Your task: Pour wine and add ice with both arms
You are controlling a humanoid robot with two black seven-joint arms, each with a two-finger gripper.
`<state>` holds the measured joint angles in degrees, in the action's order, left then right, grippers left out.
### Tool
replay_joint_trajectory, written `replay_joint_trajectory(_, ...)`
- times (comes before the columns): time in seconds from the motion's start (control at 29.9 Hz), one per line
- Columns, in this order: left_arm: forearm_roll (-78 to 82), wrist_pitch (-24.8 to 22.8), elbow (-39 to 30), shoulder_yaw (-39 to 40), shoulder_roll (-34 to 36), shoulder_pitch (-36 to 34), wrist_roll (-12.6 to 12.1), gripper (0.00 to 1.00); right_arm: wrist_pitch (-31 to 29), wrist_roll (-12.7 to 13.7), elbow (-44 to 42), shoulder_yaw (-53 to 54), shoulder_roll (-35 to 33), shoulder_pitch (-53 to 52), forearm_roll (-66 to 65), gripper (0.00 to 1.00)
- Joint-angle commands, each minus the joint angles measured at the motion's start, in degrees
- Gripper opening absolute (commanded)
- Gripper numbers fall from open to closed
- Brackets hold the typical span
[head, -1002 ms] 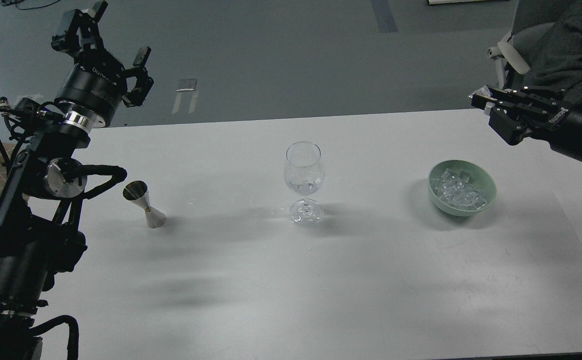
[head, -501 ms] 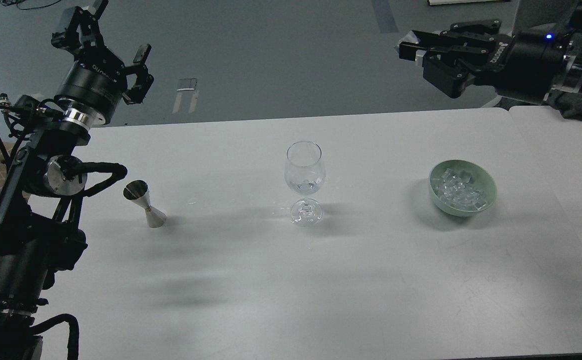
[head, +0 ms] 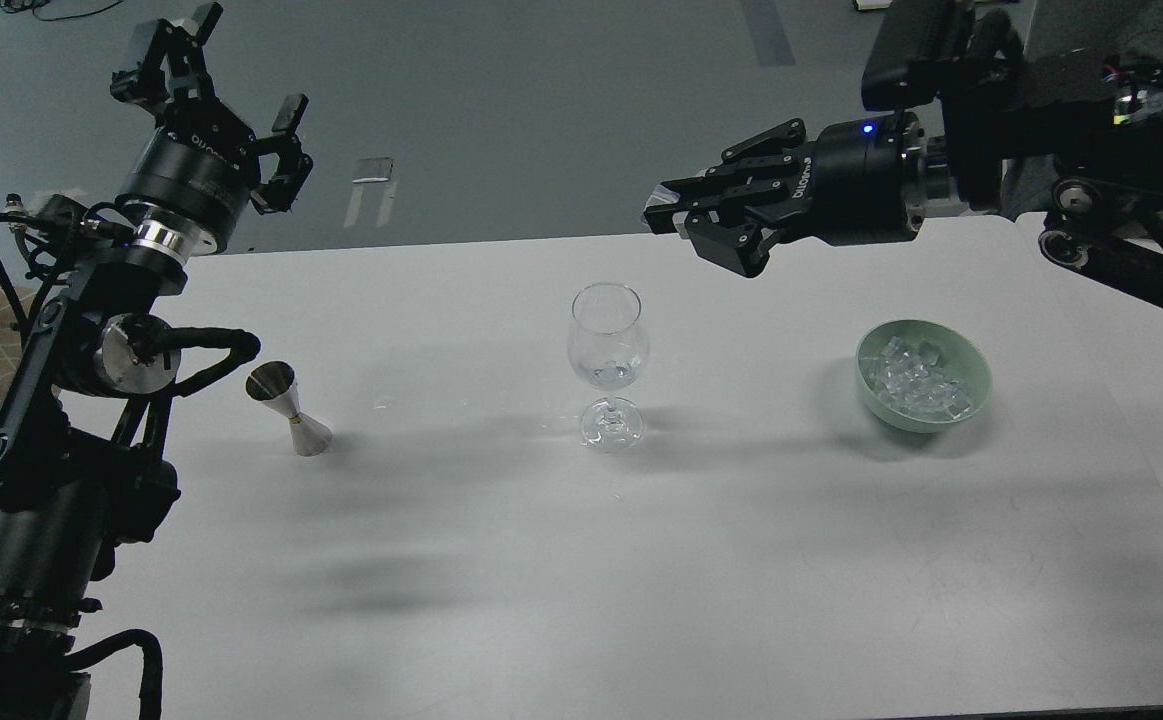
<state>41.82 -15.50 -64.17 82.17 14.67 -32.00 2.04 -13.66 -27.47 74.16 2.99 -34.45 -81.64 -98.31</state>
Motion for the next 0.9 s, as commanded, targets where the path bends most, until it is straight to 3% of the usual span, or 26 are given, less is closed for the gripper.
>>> replay_joint_trajectory(0.0,-0.1,-0.1,0.0,0.0,0.1,-0.1,0.0,0.98,-1.7,-0.1,-3.5,-3.2,4.8,-1.9,0.1,0.00)
replay_joint_trajectory(0.2,-0.1,-0.3,0.0,0.0,0.1,0.1,0.1,0.98,-4.9,-0.4,-7.5,-5.8,10.1,-5.5,0.4,0.00)
replay_joint_trajectory(0.4,-0.2,-0.4,0.0,0.2,0.1,0.2,0.2,0.98,-8.6,-0.4,-8.2,-7.0,11.2,-6.9,0.4,0.00)
replay_joint_trajectory(0.87,-0.2,-0.5,0.0,0.4,0.1,0.3,0.2,0.98,-9.4,-0.4,-12.1,-10.2,15.6,-7.1,0.4,0.00)
